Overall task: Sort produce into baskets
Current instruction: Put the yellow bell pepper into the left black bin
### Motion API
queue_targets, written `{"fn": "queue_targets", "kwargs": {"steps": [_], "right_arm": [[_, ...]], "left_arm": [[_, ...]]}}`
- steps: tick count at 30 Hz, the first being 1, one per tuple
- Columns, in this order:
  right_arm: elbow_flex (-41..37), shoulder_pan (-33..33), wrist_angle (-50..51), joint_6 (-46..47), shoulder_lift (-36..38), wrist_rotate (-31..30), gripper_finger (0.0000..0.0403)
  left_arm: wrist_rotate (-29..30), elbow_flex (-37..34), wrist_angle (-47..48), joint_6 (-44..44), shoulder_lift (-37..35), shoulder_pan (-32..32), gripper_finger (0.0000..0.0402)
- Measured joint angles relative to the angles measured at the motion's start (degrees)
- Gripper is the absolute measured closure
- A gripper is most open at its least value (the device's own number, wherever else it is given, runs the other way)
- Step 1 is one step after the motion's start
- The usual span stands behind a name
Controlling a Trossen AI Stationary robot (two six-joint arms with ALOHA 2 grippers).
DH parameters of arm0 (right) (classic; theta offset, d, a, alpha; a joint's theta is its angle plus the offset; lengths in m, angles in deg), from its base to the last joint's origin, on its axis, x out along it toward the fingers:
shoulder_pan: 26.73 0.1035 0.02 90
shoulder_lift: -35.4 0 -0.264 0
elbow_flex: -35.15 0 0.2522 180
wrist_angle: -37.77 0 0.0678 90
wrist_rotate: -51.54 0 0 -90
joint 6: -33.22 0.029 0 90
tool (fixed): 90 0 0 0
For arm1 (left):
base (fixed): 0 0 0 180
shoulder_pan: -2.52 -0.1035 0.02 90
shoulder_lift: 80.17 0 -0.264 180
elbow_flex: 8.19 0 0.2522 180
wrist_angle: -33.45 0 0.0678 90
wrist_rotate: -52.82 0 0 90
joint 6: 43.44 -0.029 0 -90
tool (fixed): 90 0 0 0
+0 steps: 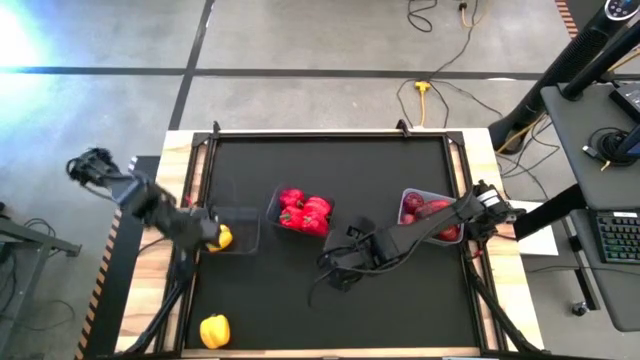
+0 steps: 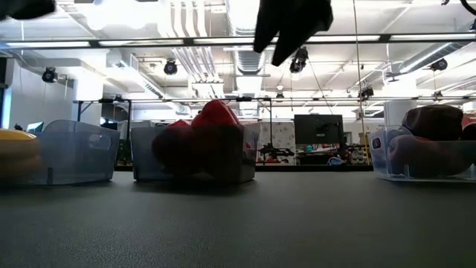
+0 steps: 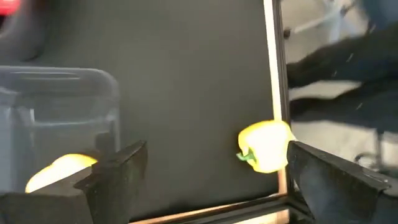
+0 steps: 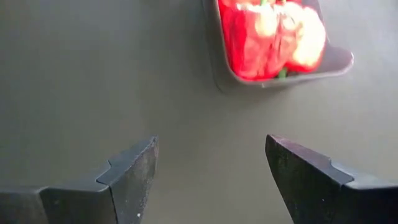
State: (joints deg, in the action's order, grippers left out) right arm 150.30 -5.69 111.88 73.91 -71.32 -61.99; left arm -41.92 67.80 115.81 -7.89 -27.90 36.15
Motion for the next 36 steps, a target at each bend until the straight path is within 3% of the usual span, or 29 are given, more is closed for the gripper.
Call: {"fn": "queue_targets", "kwargs": {"steps": [6, 9, 12, 21, 26, 31, 36], "right_arm": [[-0.15, 2.30, 4.93, 2.77, -0.01, -0.07, 0.0115], [-0.39, 3.82, 5.93, 2.82, -0.01, -0.04, 0.0115], [-0.53, 5.31, 5.88, 1.60, -0.01, -0.05, 0.0115], [-0.64, 9.96, 5.82, 0.87, -0.01, -0.58, 0.0115], [-0.64, 13.50, 5.85, 3.96, -0.01, -1.55, 0.0115], [-0.73, 16.39, 5.99, 7.93, -0.01, -9.18, 0.0115], [-0.79, 17.50, 8.27, 12.73, -0.01, -10.55, 0.0097]], "left_arm": [[4.31, -0.02, -2.70, 14.28, 10.34, 18.42, 0.0036], [3.94, -0.02, -3.99, 24.01, 15.46, 24.46, 0.0036], [1.75, -0.02, -9.47, 28.43, 20.34, 28.10, 0.0036], [-6.30, 0.98, -18.01, 45.55, 32.43, 28.47, 0.0036], [-6.83, 4.23, -15.44, 47.51, 35.25, 27.62, 0.0036], [-4.98, 5.66, -15.00, 47.69, 38.29, 27.44, 0.0022], [-6.36, 4.89, -15.01, 47.63, 40.73, 26.36, 0.0006]]}}
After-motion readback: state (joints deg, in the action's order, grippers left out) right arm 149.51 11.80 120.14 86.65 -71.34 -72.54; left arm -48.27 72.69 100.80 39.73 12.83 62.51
